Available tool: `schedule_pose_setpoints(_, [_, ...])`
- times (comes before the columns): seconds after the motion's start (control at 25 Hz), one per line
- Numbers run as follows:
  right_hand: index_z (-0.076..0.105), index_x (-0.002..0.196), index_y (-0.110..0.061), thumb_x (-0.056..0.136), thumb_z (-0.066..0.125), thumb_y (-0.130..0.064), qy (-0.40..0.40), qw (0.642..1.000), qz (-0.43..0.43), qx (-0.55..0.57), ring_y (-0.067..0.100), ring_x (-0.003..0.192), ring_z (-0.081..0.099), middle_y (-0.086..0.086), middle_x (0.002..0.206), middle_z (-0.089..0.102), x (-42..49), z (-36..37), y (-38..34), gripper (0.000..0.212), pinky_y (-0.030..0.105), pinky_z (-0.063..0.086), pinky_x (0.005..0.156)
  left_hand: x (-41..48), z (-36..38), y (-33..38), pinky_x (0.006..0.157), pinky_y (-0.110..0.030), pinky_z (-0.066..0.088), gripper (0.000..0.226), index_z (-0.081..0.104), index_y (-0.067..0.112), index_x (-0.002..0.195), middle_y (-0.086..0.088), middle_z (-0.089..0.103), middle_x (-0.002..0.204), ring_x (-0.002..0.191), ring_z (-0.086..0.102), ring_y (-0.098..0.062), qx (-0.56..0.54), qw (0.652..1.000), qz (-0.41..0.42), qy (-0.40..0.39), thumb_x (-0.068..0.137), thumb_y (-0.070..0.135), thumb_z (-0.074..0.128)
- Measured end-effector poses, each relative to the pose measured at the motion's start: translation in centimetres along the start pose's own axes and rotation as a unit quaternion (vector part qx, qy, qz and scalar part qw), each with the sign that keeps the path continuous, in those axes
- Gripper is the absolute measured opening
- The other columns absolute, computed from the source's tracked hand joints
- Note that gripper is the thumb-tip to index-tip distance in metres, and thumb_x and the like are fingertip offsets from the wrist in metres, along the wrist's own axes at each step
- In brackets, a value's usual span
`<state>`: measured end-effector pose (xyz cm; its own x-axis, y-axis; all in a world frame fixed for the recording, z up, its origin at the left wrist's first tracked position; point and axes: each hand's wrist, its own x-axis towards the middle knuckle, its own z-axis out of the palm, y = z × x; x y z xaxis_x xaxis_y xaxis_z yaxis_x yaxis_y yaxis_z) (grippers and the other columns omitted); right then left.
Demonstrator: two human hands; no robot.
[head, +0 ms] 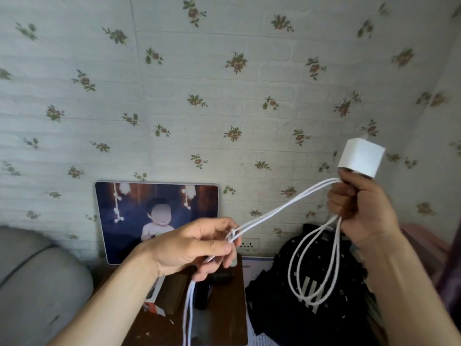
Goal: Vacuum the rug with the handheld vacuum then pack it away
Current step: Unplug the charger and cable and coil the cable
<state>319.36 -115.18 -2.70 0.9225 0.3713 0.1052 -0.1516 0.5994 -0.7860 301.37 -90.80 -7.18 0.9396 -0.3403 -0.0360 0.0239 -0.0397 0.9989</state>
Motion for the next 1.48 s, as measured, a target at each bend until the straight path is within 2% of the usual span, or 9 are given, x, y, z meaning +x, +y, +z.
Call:
schedule_pose_setpoints(0.2, [0.032, 0.066, -0.024, 0.042, 0.075, -0.024, 0.019, 0.999, -0.049, 0.013, 0.001, 0.028, 0.022, -0.011, 0.039, 0.030, 0.6, -3.3, -4.6, 0.049, 0.016, 0.015, 0.028, -2.0, -1.7, -1.1, 0.048, -0.022, 0.030, 0.017, 0.064, 0.009, 0.092, 0.004, 0.038, 0.061, 0.052, 0.031, -0.010, 0.102, 0.989, -0.058, 0.089, 0.096, 0.023, 0.055])
schedule_pose_setpoints(0.36, [0.037, 0.070, -0.021, 0.093, 0.053, -0.010, 0.030, 0.994, -0.003, -0.105, -0.001, 0.027, 0.024, -0.009, 0.038, 0.034, 0.8, -3.1, -1.8, 0.030, 0.011, 0.014, 0.027, -0.1, -1.6, 0.6, 0.045, -0.027, 0.013, 0.025, 0.064, 0.008, 0.079, 0.001, 0.032, 0.057, 0.042, 0.025, -0.007, 0.006, 0.969, 0.001, 0.246, 0.097, 0.021, 0.052])
schedule_pose_setpoints(0.52, [0.048, 0.076, -0.015, 0.098, 0.048, -0.004, 0.010, 0.974, -0.013, -0.226, 0.002, 0.031, 0.029, -0.004, 0.047, 0.042, 0.5, -0.8, 2.1, 0.025, 0.013, 0.019, 0.029, 1.4, -0.1, 3.5, 0.043, -0.020, 0.029, 0.031, 0.068, 0.021, 0.071, 0.009, 0.047, 0.044, 0.033, 0.035, -0.003, 0.443, 0.843, -0.036, 0.301, 0.096, 0.018, 0.051])
schedule_pose_setpoints(0.6, [0.056, 0.081, -0.010, 0.099, 0.048, -0.007, 0.022, 0.980, 0.004, -0.196, 0.004, 0.034, 0.034, -0.001, 0.050, 0.048, 0.3, -0.2, 2.6, 0.021, 0.014, 0.023, 0.032, 1.4, 0.0, 4.3, 0.043, -0.021, 0.031, 0.029, 0.069, 0.023, 0.072, 0.009, 0.053, 0.045, 0.034, 0.038, -0.004, 0.491, 0.808, -0.035, 0.325, 0.095, 0.019, 0.051])
schedule_pose_setpoints(0.88, [0.064, 0.094, 0.004, 0.094, 0.055, -0.020, -0.075, 0.974, 0.212, 0.022, 0.007, 0.044, 0.036, 0.000, 0.057, 0.043, -2.6, 2.4, 8.1, 0.026, 0.017, 0.030, 0.038, 5.2, 3.1, 2.5, 0.047, -0.029, 0.025, 0.033, 0.069, 0.015, 0.090, -0.001, 0.046, 0.060, 0.045, 0.032, -0.015, 0.200, 0.893, 0.045, 0.400, 0.098, 0.009, 0.038])
schedule_pose_setpoints(1.0, [0.071, 0.081, -0.007, 0.078, 0.074, -0.026, -0.080, 0.979, 0.186, 0.026, 0.010, 0.051, 0.044, 0.002, 0.064, 0.048, -3.3, 3.8, 10.1, 0.020, 0.022, 0.035, 0.047, 6.3, 4.4, 1.9, 0.046, -0.023, 0.034, 0.034, 0.070, 0.018, 0.089, 0.009, 0.055, 0.052, 0.049, 0.045, -0.017, 0.281, 0.873, 0.087, 0.388, 0.092, 0.002, 0.041])
schedule_pose_setpoints(1.12, [0.072, 0.077, -0.011, 0.072, 0.078, -0.020, -0.069, 0.987, 0.140, 0.030, 0.016, 0.059, 0.059, 0.009, 0.072, 0.064, -3.9, 4.4, 10.9, 0.012, 0.024, 0.044, 0.055, 6.8, 5.6, 1.1, 0.054, -0.020, 0.051, 0.022, 0.067, 0.020, 0.089, 0.002, 0.068, 0.072, 0.059, 0.065, -0.012, 0.299, 0.842, 0.121, 0.433, 0.086, 0.002, 0.055])
schedule_pose_setpoints(1.28, [0.059, 0.077, -0.008, 0.098, 0.055, -0.013, -0.039, 0.995, 0.093, 0.016, 0.013, 0.046, 0.060, 0.007, 0.060, 0.064, -4.5, 4.9, 10.7, 0.022, 0.022, 0.044, 0.045, 7.0, 5.2, 0.0, 0.057, -0.044, 0.060, 0.027, 0.057, 0.027, 0.084, -0.004, 0.069, 0.076, 0.060, 0.070, -0.025, 0.172, 0.853, 0.120, 0.479, 0.076, 0.008, 0.073])
schedule_pose_setpoints(1.48, [0.051, 0.076, -0.011, 0.102, 0.049, -0.020, -0.045, 0.994, 0.055, 0.089, 0.019, 0.049, 0.051, 0.006, 0.061, 0.048, -3.7, 5.0, 9.0, 0.027, 0.030, 0.048, 0.045, 6.2, 4.7, -0.5, 0.049, -0.034, 0.049, 0.013, 0.062, 0.012, 0.082, -0.005, 0.065, 0.071, 0.047, 0.058, -0.020, 0.106, 0.904, 0.110, 0.400, 0.081, 0.014, 0.075])
